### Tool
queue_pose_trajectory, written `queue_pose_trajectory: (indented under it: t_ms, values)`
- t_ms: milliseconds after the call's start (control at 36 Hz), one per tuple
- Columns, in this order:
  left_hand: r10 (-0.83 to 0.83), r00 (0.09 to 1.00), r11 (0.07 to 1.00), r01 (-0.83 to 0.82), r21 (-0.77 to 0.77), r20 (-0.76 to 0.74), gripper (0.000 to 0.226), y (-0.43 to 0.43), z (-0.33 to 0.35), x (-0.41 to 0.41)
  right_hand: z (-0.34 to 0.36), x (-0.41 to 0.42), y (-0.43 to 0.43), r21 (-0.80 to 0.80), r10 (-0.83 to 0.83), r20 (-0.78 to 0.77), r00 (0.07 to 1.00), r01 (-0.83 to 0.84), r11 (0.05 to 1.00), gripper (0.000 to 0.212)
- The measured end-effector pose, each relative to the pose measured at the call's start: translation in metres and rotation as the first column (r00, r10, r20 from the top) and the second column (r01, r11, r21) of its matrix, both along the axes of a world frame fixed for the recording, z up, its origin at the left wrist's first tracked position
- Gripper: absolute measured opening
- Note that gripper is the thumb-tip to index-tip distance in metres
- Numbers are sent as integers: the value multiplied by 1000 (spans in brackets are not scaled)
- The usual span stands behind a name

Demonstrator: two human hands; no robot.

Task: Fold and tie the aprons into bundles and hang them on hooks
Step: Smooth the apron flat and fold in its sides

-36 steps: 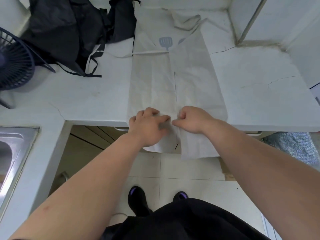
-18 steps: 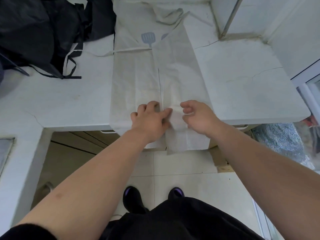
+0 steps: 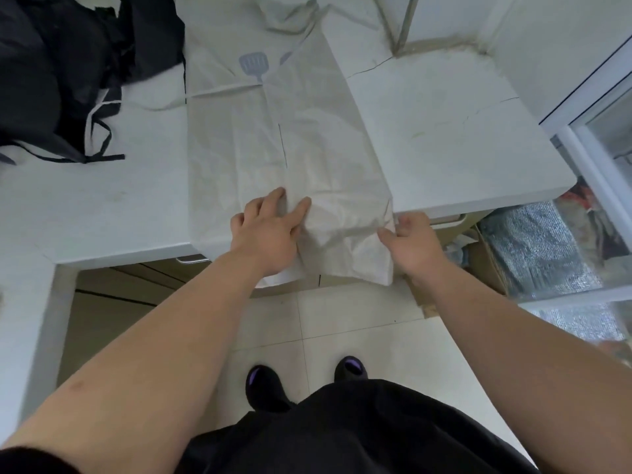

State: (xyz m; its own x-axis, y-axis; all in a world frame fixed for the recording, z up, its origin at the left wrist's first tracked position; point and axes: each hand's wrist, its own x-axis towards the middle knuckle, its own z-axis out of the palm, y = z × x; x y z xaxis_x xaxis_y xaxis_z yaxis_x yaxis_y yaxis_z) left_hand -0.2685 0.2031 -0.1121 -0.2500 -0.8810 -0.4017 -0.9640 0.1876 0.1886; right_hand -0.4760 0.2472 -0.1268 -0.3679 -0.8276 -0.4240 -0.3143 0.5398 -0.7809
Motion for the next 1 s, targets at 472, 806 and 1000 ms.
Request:
queue_pose_trajectory:
  t_ms: [472, 806, 1000]
  values:
    - [-22, 1000, 998, 22, 64, -2, 52, -7, 6, -5, 13, -7, -7, 115, -92, 313, 945, 59, 992, 27]
    - [-14, 999, 998, 16, 67, -37, 52, -7, 5, -4, 14, -4, -1, 150, -154, 302, 941, 113, 982, 14]
    - [10, 996, 997, -4, 72, -86, 51, -7, 7, -5, -4, -25, 3, 73, -252, -112, 961, 261, 963, 27]
